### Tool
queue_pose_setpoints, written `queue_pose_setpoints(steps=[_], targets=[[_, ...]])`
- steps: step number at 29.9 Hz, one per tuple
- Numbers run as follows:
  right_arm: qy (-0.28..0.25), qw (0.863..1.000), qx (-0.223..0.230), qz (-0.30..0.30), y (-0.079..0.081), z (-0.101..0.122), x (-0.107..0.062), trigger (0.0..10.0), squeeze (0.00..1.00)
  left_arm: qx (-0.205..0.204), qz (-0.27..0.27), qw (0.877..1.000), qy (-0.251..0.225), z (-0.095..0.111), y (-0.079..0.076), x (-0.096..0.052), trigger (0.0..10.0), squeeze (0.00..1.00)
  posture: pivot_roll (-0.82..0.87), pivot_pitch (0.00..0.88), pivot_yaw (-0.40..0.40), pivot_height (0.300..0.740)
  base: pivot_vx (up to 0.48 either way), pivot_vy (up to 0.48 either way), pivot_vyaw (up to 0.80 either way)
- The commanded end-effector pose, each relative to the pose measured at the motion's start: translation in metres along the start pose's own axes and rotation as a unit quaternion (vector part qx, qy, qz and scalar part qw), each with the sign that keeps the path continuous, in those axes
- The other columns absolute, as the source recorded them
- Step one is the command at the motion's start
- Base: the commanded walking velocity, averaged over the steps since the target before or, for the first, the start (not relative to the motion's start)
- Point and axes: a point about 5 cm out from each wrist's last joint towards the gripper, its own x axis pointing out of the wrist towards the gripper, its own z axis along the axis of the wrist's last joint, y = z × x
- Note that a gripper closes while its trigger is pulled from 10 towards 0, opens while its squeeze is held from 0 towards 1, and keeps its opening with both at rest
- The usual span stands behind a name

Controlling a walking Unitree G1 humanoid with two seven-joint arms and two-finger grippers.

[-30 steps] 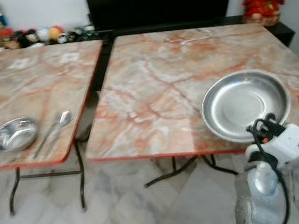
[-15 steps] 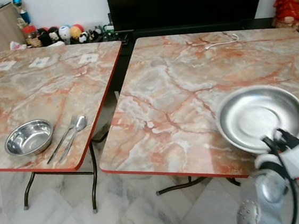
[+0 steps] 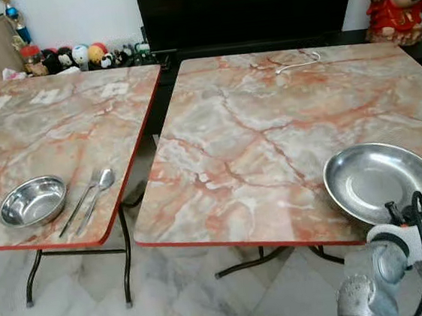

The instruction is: Setting the table

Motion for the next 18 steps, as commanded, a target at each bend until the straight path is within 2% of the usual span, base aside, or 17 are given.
queue_pose_setpoints(steps=[1, 3, 4, 10, 11, 18], targets=[[-0.004, 1.0, 0.008, -0.005, 0.001, 0.002, 0.003, 10.0, 0.0, 0.002, 0.003, 1.0, 0.009, -0.004, 0.003, -0.001, 10.0, 0.0, 0.03, 0.0, 0.025, 0.74, 0.0, 0.0, 0.0], [0.003, 1.0, 0.007, -0.003, 0.006, 0.0, 0.005, 10.0, 0.0, 0.001, 0.005, 1.0, 0.007, -0.003, 0.004, -0.001, 10.0, 0.0, 0.04, 0.0, 0.027, 0.74, 0.0, 0.0, 0.0], [0.006, 1.0, 0.005, -0.004, 0.007, -0.001, 0.005, 10.0, 0.21, -0.003, 0.008, 1.0, 0.006, -0.002, 0.005, -0.001, 10.0, 0.0, 0.04, 0.0, 0.025, 0.74, 0.0, 0.0, 0.0], [0.013, 1.0, -0.002, -0.021, 0.006, -0.006, 0.006, 10.0, 0.2, -0.014, 0.016, 1.0, 0.003, -0.002, 0.007, -0.001, 10.0, 0.0, 0.05, 0.0, 0.026, 0.74, 0.0, 0.0, 0.0], [0.015, 1.0, -0.004, -0.022, 0.006, -0.007, 0.006, 10.0, 0.28, -0.015, 0.016, 1.0, 0.004, -0.002, 0.007, -0.001, 10.0, 0.0, 0.05, 0.0, 0.026, 0.74, 0.0, 0.0, 0.0], [0.015, 1.0, -0.004, -0.026, 0.008, -0.01, 0.006, 10.0, 0.31, -0.018, 0.017, 1.0, 0.003, -0.001, 0.007, -0.001, 10.0, 0.0, 0.05, 0.0, 0.024, 0.74, 0.0, 0.0, 0.0]])
